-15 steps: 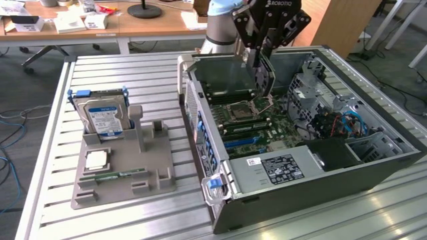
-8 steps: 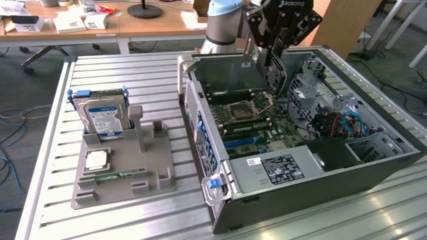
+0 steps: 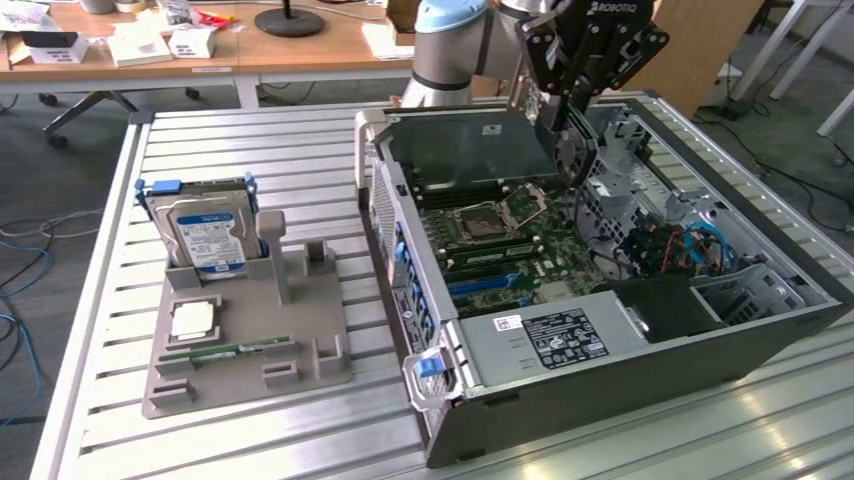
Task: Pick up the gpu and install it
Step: 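Pick up the gpu and move the gpu toward the slot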
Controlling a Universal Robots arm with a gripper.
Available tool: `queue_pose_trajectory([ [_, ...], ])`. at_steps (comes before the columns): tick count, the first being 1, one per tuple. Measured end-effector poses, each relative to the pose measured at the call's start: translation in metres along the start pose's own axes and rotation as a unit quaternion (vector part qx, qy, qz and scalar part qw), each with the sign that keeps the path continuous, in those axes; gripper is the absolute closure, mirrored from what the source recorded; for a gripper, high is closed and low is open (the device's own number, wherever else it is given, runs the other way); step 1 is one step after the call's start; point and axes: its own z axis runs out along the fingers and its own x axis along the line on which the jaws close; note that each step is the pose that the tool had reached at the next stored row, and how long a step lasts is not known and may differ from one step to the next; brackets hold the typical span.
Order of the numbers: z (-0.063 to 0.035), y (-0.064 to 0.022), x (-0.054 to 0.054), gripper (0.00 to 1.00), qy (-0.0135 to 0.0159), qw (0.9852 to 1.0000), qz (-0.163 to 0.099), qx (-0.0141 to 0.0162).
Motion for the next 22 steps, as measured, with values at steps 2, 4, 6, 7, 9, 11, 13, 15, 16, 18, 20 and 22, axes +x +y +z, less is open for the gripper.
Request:
queue_pose_trajectory([
  [2,0.0002,0.0005,-0.007,0.73,0.0000,1.0000,0.000,-0.0001],
  [4,0.0004,0.0011,-0.015,0.73,0.0000,1.0000,0.000,-0.0002],
  [6,0.0006,0.0016,-0.022,0.73,0.0000,1.0000,0.000,-0.0002],
  [7,0.0007,0.0019,-0.026,0.73,0.0000,1.0000,0.000,-0.0002],
  [9,0.0009,0.0024,-0.033,0.73,0.0000,1.0000,0.000,-0.0002],
  [11,0.0011,0.0029,-0.040,0.73,0.0000,1.0000,0.000,-0.0002],
  [13,0.0013,0.0034,-0.047,0.73,0.0000,1.0000,0.000,-0.0003],
  [15,0.0014,0.0039,-0.054,0.73,0.0000,1.0000,0.000,-0.0002],
  [16,0.0016,0.0042,-0.057,0.73,0.0000,1.0000,0.000,-0.0003],
  [18,0.0017,0.0047,-0.065,0.73,0.0000,1.0000,0.000,-0.0002],
  [20,0.0020,0.0051,-0.071,0.73,0.0000,1.0000,0.000,-0.0003],
  [22,0.0020,0.0053,-0.074,0.73,0.0000,1.0000,0.000,-0.0003],
])
